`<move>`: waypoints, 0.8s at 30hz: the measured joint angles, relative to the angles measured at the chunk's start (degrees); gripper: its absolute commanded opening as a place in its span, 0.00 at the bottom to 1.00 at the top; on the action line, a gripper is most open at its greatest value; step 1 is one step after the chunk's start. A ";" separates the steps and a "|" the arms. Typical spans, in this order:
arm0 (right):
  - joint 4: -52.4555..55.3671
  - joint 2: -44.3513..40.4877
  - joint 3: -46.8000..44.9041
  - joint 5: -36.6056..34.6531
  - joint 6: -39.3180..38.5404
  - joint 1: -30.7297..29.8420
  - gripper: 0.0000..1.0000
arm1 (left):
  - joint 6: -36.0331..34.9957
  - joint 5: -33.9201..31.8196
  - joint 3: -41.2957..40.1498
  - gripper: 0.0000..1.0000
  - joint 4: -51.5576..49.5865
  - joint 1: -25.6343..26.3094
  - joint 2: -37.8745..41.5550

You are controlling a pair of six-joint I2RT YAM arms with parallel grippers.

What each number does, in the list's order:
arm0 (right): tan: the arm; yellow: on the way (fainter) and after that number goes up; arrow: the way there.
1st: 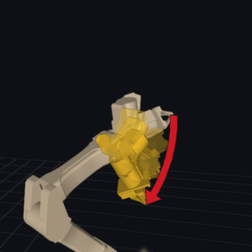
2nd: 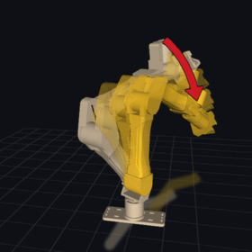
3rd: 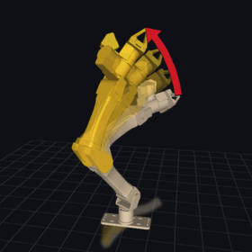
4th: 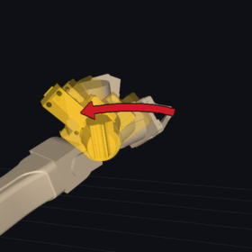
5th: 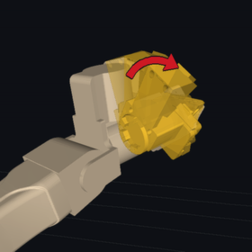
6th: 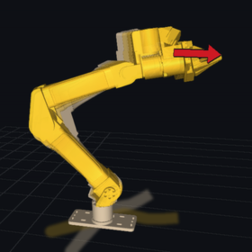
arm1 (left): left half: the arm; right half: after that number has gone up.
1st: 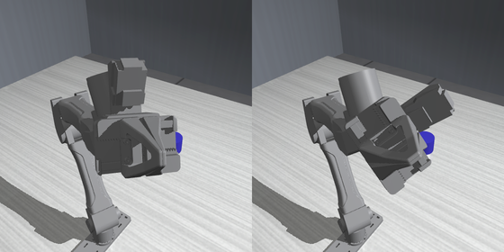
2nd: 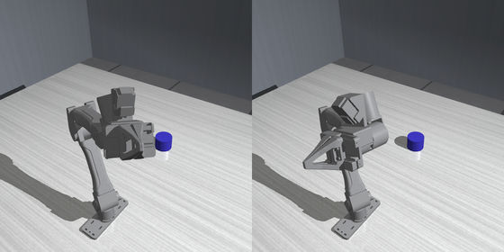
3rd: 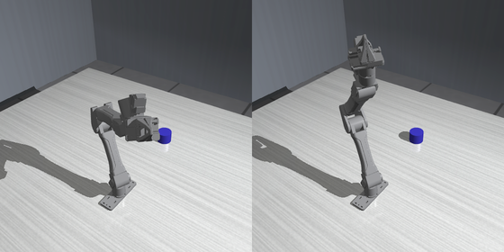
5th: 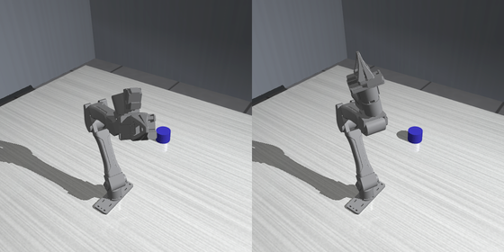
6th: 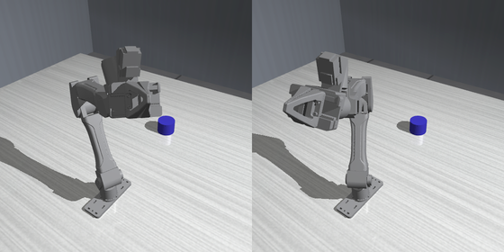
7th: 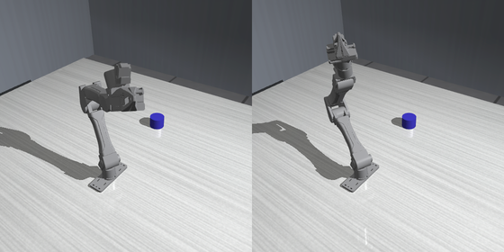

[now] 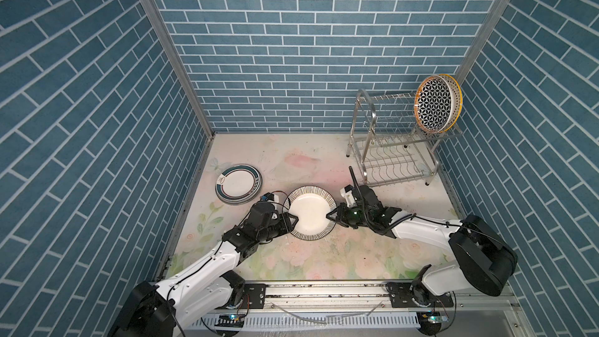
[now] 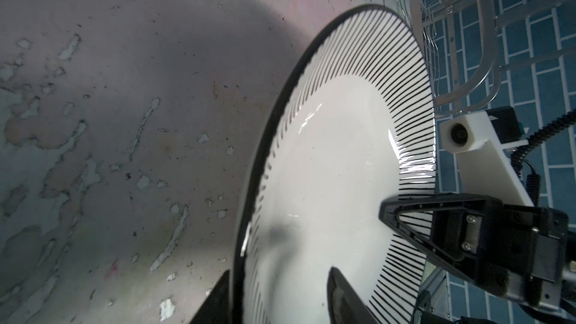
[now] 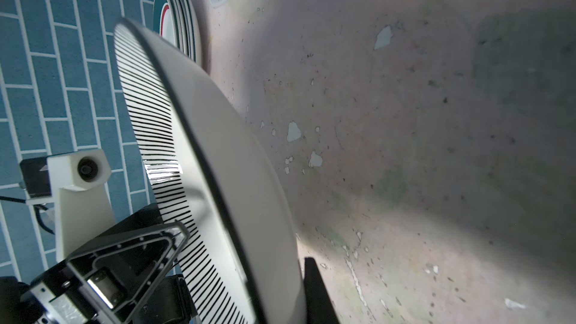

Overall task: Unload the plates from the dish rack
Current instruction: Place a plate at the middle-left of the table.

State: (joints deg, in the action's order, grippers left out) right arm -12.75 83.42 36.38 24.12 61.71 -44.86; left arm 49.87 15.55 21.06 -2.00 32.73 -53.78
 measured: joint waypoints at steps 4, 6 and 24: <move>-0.66 1.14 0.37 0.66 0.00 -0.22 0.00 | -0.52 0.07 0.00 0.33 -1.16 -0.52 0.28; -1.01 1.81 0.66 0.94 0.02 -0.33 0.00 | -0.76 0.04 0.00 0.29 -1.70 -0.83 0.39; -0.92 4.85 4.00 2.73 -0.07 -1.20 0.19 | 1.75 -0.83 -0.07 0.00 -4.70 -3.93 2.86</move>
State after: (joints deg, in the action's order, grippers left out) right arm -13.67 88.27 40.38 26.85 61.65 -46.06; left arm 51.62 14.72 20.99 -6.70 28.80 -50.92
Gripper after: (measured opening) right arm 0.120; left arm 0.153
